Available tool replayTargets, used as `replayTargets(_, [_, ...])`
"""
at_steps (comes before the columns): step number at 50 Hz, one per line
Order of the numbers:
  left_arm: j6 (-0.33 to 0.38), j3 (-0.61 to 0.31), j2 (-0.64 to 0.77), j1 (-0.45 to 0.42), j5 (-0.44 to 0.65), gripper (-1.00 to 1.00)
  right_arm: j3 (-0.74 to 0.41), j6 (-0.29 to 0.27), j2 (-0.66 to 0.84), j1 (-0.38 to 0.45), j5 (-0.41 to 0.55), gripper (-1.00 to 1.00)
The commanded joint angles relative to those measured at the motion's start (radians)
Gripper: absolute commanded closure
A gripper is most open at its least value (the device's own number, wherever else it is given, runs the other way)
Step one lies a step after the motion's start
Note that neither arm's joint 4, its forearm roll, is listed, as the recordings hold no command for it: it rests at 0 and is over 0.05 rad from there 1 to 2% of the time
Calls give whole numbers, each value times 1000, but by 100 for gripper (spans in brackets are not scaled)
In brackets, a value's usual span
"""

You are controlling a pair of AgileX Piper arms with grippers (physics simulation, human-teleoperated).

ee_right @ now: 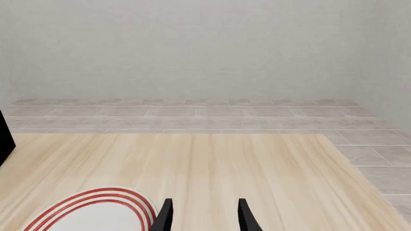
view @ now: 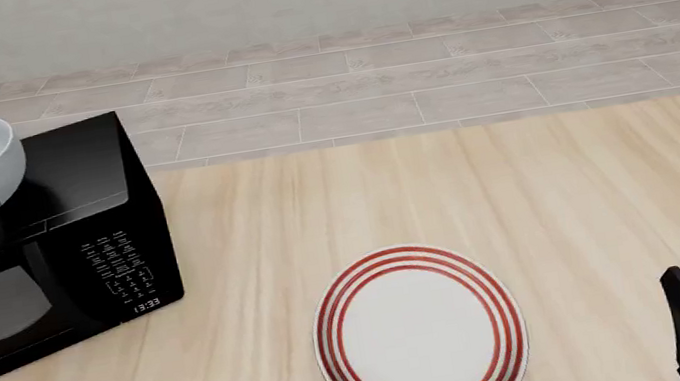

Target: Pick up the white bowl and put it on the plate.

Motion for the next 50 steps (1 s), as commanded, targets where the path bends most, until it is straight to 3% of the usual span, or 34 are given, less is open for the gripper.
replayTargets(1, [-2,21,16,-1,-21,-100,0,0,0,0,0,-100])
replayTargets(2, [0,21,16,2,-24,-100,0,0,0,0,0,-100])
replayTargets(3, [-4,14,20,4,-24,100,0,0,0,0,0,-100])
replayTargets(15, [27,-2,-13,18,2,100,0,0,0,0,0,-100])
replayTargets(21, [50,4,-70,2,53,100,0,0,0,0,0,-100])
replayTargets(29, [39,-70,-154,-30,168,100,0,0,0,0,0,-100])
replayTargets(32, [63,-48,-187,-35,188,100,0,0,0,0,0,-100])
replayTargets(50, [-20,-115,-322,-161,394,100,0,0,0,0,0,-100])
